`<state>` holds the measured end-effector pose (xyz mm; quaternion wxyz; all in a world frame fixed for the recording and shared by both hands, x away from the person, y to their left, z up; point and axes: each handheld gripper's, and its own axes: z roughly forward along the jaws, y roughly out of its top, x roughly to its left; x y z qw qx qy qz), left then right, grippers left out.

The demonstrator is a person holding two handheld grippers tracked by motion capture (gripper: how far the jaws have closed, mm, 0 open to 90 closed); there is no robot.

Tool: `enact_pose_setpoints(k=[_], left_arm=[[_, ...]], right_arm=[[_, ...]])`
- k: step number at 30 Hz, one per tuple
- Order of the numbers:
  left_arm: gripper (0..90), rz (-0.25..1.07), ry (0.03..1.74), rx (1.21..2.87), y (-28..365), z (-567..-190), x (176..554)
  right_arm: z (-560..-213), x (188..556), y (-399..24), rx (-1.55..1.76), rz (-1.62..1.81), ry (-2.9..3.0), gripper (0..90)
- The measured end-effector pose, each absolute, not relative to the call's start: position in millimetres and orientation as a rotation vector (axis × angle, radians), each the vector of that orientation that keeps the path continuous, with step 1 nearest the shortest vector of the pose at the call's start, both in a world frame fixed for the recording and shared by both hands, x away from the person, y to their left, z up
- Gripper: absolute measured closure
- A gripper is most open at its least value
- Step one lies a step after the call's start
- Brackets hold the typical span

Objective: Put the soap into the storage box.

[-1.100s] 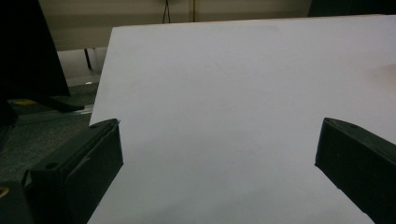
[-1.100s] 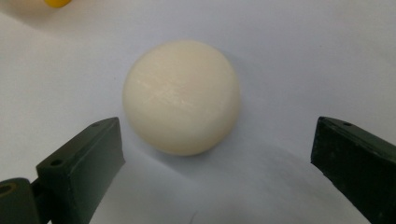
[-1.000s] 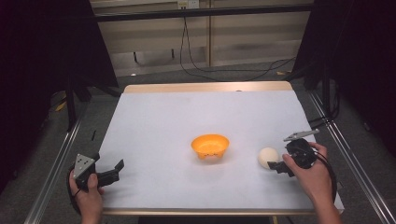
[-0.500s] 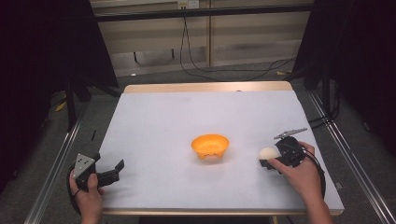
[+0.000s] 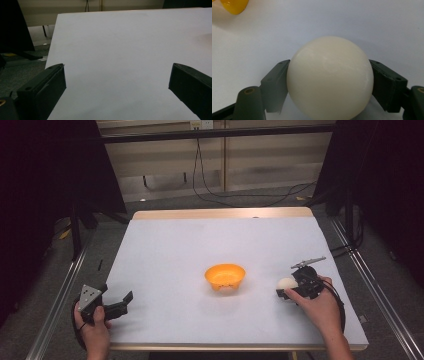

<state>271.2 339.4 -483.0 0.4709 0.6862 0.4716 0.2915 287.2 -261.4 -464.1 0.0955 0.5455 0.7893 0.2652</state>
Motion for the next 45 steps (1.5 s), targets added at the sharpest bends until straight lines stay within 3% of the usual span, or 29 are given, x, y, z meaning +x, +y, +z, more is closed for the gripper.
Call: enact_pose_setpoints(k=[45], left_arm=[[0.8, 0.702, 1.151, 1.684, 340, -483, 272]], right_arm=[[-428, 310, -231, 1.509, 0.845, 2.379, 24.0]])
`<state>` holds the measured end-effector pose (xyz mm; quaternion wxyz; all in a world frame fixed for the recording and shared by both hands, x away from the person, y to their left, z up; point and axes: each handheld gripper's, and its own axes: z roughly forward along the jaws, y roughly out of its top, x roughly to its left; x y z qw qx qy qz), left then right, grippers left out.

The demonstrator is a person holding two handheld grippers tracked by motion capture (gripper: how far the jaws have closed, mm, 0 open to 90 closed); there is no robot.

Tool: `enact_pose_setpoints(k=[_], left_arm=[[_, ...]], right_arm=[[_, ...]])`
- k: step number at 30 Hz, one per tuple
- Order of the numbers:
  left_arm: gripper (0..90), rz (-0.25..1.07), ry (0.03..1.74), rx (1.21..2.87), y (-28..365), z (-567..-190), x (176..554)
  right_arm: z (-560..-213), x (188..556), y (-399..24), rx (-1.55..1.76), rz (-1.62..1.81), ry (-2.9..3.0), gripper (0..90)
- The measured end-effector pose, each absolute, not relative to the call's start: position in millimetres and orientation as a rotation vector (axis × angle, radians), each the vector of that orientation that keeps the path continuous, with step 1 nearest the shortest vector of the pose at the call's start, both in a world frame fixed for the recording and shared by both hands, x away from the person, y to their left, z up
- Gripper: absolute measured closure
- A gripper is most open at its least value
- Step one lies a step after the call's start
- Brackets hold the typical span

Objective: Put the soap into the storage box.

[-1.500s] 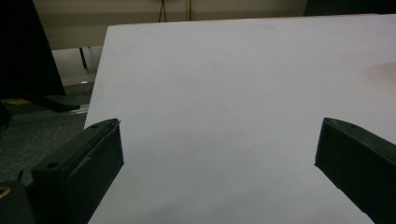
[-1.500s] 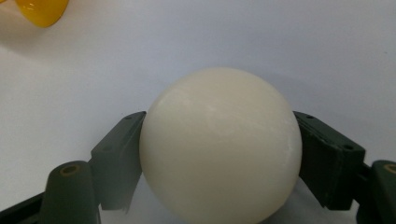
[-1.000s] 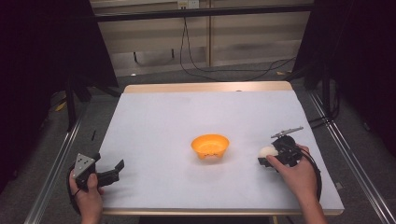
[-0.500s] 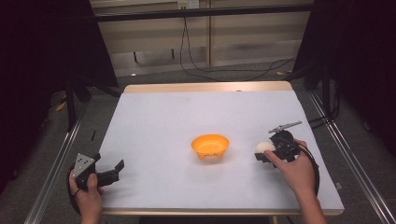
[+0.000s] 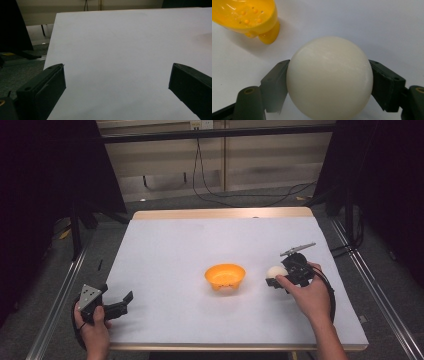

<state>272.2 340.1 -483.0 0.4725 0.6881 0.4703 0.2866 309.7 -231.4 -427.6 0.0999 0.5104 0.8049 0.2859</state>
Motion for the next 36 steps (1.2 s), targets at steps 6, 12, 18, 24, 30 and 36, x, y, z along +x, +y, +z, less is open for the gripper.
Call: enact_pose_setpoints(k=[6, 12, 18, 24, 30, 36], left_arm=[[0.8, 0.7, 1.151, 1.685, 340, -483, 272], [0.8, 0.705, 1.15, 1.686, 340, -483, 272], [0.8, 0.707, 1.153, 1.677, 340, -483, 272], [0.7, 0.697, 1.156, 1.682, 341, -483, 273], [0.6, 0.689, 1.153, 1.678, 341, -483, 273], [0.6, 0.691, 1.153, 1.693, 341, -483, 273]], right_arm=[[-423, 315, -223, 1.494, 0.85, 2.385, 24.0], [-418, 319, -216, 1.479, 0.862, 2.404, 24.0], [-408, 324, -208, 1.457, 0.86, 2.413, 24.0], [-404, 326, -202, 1.452, 0.87, 2.416, 24.0], [-401, 328, -192, 1.438, 0.877, 2.427, 24.0], [-396, 333, -182, 1.411, 0.891, 2.443, 24.1]])
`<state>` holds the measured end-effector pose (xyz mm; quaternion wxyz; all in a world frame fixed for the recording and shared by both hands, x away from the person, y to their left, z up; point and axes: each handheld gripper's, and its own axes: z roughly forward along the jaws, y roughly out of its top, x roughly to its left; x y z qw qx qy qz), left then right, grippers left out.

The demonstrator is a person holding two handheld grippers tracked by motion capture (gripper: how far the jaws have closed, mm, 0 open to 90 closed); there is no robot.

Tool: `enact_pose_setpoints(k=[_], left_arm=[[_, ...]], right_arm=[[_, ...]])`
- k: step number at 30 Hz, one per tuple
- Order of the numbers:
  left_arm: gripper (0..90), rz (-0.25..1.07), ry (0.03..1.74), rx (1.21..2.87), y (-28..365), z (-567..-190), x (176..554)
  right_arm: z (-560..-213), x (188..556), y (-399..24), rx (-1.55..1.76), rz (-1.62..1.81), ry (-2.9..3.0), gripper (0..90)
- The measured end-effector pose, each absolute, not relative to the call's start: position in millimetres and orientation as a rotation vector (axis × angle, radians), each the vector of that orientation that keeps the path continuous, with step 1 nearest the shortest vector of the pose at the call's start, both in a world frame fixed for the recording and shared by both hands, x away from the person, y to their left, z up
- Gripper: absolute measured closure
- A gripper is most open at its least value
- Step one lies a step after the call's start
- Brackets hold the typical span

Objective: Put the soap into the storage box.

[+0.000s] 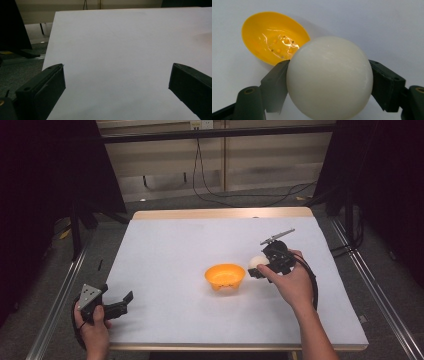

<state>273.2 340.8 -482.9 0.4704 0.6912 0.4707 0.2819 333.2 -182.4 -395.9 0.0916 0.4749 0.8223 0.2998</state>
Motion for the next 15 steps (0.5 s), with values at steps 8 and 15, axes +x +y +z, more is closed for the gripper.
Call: enact_pose_setpoints(k=[8, 15], left_arm=[[0.6, 0.687, 1.156, 1.693, 340, -483, 273], [0.6, 0.687, 1.157, 1.693, 340, -483, 273]], right_arm=[[-390, 337, -171, 1.393, 0.905, 2.45, 24.0], [-389, 339, -158, 1.372, 0.907, 2.468, 24.0]])
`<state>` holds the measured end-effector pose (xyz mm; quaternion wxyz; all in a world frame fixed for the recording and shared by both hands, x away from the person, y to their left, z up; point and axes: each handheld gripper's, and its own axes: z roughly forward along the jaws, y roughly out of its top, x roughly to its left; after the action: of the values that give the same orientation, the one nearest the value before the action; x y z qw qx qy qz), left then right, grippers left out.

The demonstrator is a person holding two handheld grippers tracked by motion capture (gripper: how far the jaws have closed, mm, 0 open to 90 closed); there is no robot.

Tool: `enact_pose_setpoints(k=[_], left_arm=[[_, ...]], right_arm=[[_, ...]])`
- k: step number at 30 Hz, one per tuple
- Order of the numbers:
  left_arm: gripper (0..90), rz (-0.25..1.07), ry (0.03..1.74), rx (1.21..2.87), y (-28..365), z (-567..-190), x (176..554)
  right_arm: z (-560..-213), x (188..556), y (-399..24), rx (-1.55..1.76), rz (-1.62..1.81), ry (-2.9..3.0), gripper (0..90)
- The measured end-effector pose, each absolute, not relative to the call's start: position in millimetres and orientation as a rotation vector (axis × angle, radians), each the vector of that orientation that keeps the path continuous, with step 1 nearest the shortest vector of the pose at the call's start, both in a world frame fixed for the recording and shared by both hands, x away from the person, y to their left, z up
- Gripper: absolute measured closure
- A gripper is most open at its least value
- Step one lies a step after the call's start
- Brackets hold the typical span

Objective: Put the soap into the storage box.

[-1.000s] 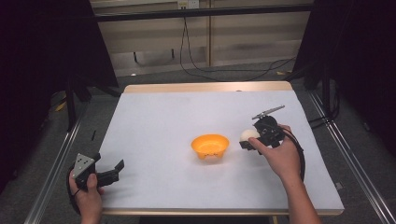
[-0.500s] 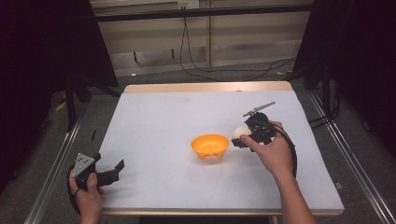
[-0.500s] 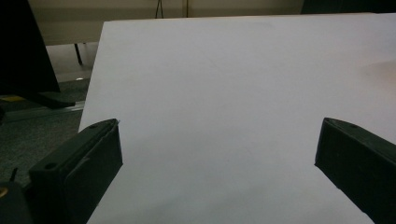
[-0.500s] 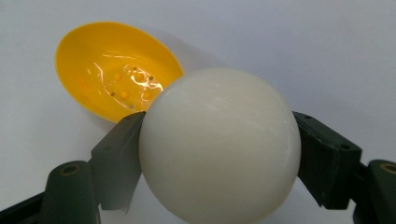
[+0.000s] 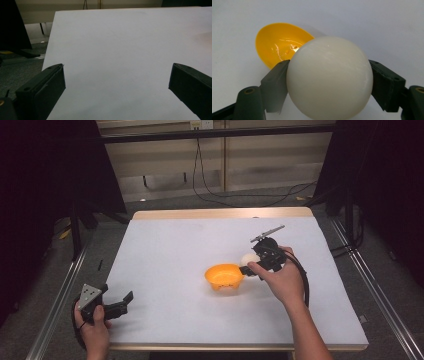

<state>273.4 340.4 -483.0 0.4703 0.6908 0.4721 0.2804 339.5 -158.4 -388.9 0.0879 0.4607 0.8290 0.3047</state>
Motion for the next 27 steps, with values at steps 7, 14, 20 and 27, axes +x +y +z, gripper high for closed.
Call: enact_pose_setpoints(k=[7, 14, 20, 27], left_arm=[[0.6, 0.686, 1.156, 1.692, 341, -483, 273], [0.6, 0.686, 1.157, 1.693, 340, -483, 273], [0.6, 0.684, 1.159, 1.687, 340, -483, 274], [0.6, 0.684, 1.159, 1.69, 340, -483, 273]], right_arm=[[-392, 342, -145, 1.354, 0.908, 2.481, 24.0], [-397, 345, -131, 1.341, 0.916, 2.493, 24.0], [-402, 348, -119, 1.34, 0.917, 2.508, 24.0], [-406, 350, -109, 1.355, 0.895, 2.519, 24.0]])
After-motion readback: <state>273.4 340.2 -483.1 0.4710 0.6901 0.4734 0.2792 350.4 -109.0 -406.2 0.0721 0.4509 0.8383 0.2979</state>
